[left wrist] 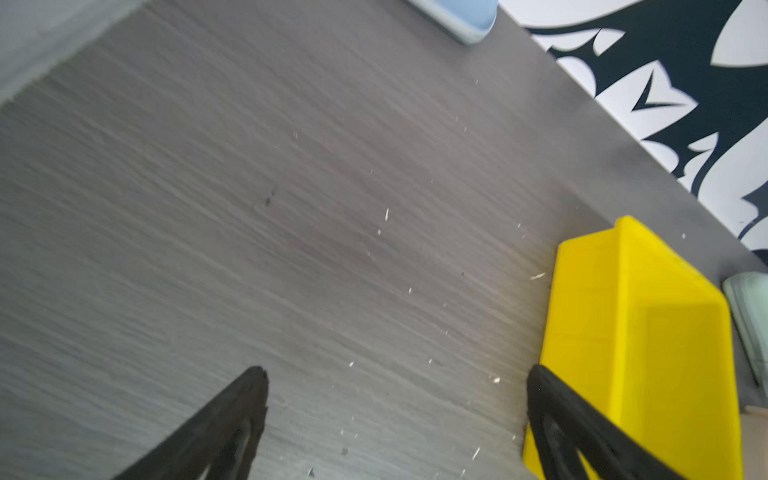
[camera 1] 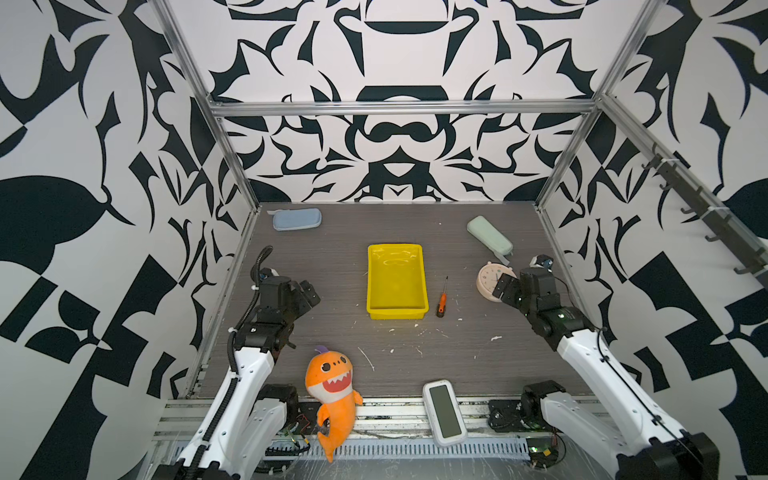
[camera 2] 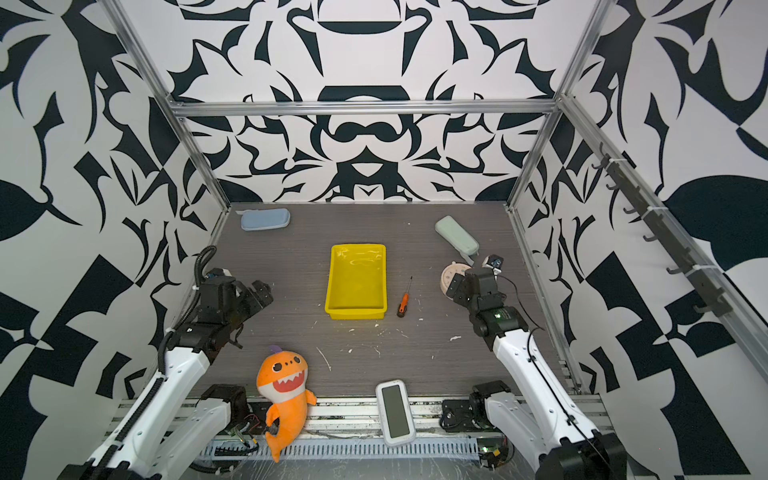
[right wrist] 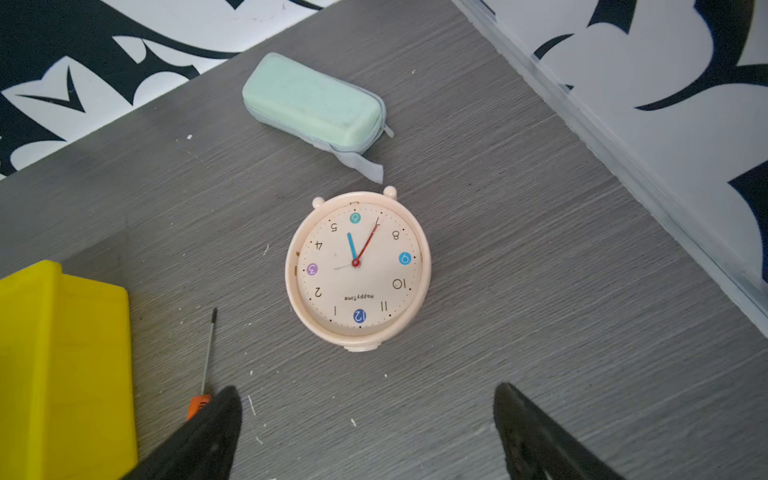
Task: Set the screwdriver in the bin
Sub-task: 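Reach the right gripper over the orange-handled screwdriver while the left arm lifts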
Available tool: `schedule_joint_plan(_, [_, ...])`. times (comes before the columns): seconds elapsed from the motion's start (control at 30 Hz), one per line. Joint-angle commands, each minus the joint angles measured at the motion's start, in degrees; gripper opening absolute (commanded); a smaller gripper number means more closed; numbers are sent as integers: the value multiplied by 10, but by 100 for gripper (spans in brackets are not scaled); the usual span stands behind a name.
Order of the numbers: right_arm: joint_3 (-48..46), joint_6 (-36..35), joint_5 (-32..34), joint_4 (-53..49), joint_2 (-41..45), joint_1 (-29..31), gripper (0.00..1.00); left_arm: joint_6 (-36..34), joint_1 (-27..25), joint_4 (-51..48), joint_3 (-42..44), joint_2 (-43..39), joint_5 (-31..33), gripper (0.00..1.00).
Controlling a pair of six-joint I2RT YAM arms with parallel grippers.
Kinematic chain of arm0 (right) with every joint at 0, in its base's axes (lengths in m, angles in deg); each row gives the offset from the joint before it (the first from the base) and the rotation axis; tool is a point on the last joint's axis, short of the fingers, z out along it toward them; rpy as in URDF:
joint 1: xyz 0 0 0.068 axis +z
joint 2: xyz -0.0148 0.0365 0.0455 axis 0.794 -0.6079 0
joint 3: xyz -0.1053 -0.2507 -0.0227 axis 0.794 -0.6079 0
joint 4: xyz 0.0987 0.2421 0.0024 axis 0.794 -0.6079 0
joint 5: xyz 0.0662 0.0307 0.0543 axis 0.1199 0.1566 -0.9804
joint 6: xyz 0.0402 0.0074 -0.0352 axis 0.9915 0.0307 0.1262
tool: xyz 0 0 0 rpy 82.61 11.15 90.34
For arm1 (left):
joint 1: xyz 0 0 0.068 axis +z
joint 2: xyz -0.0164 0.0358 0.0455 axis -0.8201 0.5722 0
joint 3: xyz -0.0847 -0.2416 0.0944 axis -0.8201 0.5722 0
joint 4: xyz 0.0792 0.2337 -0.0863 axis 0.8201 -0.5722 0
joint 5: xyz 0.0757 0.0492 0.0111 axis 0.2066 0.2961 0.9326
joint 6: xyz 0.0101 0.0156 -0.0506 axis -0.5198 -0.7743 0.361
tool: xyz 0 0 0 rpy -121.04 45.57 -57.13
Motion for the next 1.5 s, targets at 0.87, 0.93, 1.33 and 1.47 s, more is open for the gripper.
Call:
schedule_joint_plan(0.87, [186, 183, -154, -7, -353, 165, 62, 98, 1, -29, 105, -163, 112, 100])
schedule_joint_plan(0.93, [189, 170, -150, -13, -363, 172, 62, 105, 1, -33, 107, -168, 118, 100])
schedule_joint_plan(1.33, [197, 178, -143, -6, -418, 195, 52, 106, 1, -32, 95, -124, 105, 100])
schedule_joint_plan(1.47, [182, 175, -132, 1, -419, 198, 51, 107, 1, -32, 89, -107, 102, 100])
